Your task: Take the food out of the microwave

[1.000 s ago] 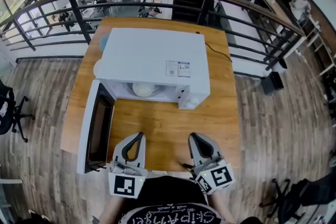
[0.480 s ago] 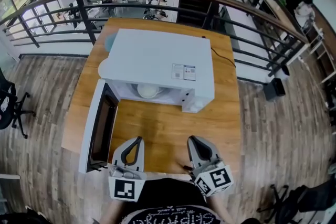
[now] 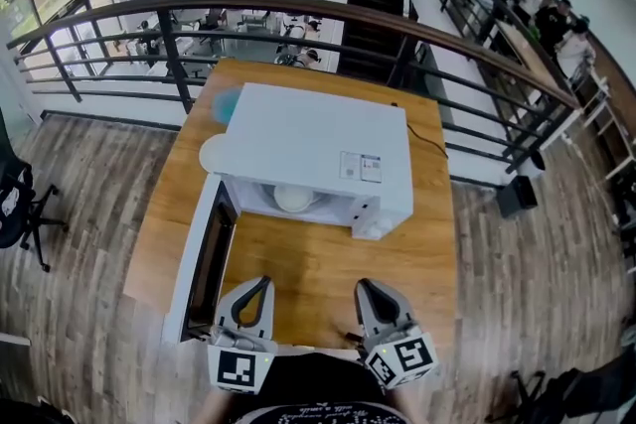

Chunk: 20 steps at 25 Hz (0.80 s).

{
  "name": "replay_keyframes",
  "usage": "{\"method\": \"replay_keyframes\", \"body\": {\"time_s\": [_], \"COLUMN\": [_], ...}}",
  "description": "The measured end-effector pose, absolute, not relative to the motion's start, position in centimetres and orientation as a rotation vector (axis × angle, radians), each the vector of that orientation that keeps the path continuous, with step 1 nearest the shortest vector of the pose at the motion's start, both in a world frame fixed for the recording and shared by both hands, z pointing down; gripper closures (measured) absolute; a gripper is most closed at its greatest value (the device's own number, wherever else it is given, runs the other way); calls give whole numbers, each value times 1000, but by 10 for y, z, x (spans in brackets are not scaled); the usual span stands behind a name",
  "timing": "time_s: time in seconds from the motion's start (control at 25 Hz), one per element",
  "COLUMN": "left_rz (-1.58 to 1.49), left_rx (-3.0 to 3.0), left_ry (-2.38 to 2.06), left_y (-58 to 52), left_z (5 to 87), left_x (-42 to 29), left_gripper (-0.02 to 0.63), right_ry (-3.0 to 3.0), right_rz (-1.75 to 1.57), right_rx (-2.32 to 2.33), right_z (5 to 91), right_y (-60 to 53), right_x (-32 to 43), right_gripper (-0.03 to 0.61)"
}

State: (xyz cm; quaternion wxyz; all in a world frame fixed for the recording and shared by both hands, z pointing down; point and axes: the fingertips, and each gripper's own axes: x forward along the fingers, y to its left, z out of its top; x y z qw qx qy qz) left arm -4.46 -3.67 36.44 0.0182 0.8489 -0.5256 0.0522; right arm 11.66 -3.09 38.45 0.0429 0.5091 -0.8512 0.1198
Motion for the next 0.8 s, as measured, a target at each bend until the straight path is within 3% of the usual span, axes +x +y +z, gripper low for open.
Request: {"method": "replay_keyframes", "body": {"time_s": [0.8], "left_rz": [203], "left_rx": [2677], "left_ry": [-1509], "left_y": [-61], "left_z": [374], "left_x": [-29], "left_gripper": [581], "right_ry": [-2528], "right_rz": [389], "right_rx": [1623], "right_z": [402], "right_y": [-42], "right_x": [131], "right_gripper": [538]}}
